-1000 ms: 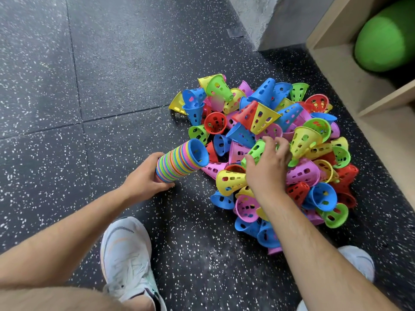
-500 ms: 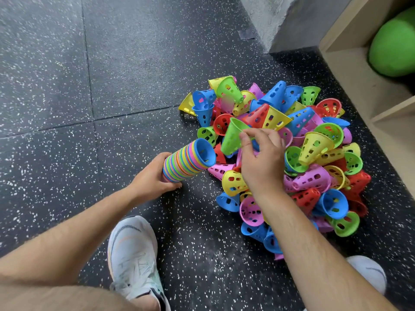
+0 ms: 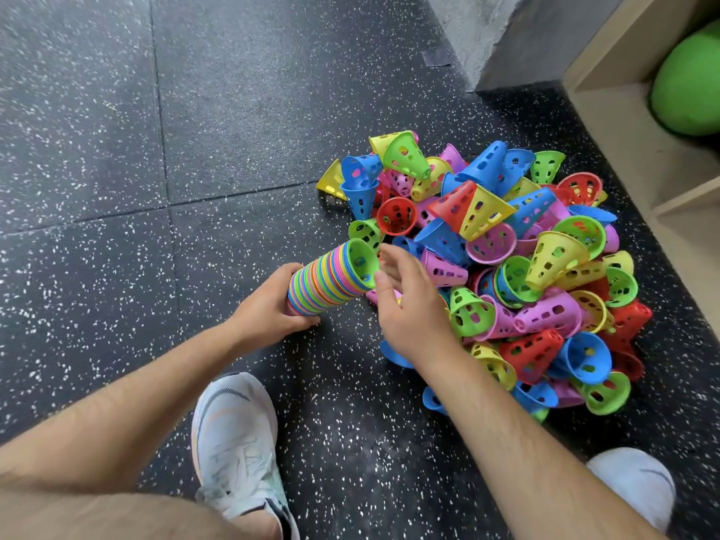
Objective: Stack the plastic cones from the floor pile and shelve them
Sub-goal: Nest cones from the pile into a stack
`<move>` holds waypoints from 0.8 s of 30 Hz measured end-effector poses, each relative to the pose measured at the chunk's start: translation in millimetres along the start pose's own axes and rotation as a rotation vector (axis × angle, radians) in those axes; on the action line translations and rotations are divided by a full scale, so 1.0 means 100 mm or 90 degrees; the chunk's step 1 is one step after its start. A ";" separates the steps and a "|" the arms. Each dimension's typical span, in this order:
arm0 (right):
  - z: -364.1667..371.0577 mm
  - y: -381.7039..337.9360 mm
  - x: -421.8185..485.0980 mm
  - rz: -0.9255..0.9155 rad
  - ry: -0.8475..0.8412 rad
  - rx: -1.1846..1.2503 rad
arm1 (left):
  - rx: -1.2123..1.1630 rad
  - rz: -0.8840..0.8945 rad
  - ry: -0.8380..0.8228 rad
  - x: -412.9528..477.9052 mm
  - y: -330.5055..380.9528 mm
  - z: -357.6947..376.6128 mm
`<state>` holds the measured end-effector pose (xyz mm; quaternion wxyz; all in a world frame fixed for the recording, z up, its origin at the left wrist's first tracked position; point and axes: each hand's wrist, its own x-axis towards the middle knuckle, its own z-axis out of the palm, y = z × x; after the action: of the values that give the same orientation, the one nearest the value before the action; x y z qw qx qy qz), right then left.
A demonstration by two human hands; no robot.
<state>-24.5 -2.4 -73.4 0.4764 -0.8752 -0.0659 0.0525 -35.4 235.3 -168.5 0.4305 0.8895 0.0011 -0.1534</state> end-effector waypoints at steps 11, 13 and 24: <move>-0.44 0.29 -0.16 0.042 -0.185 -0.551 | 0.049 0.029 -0.021 -0.02 0.01 0.02; -0.38 0.32 -0.18 0.024 -0.214 -0.627 | 0.048 0.033 -0.019 -0.02 0.00 0.02; -0.33 0.41 -0.14 0.024 -0.150 -0.633 | 0.041 0.026 -0.017 -0.01 0.00 0.04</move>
<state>-30.5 -53.6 -89.8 -0.0095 -0.9852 -0.1200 0.1219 -37.5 232.9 -170.4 0.4045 0.9007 -0.0278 -0.1560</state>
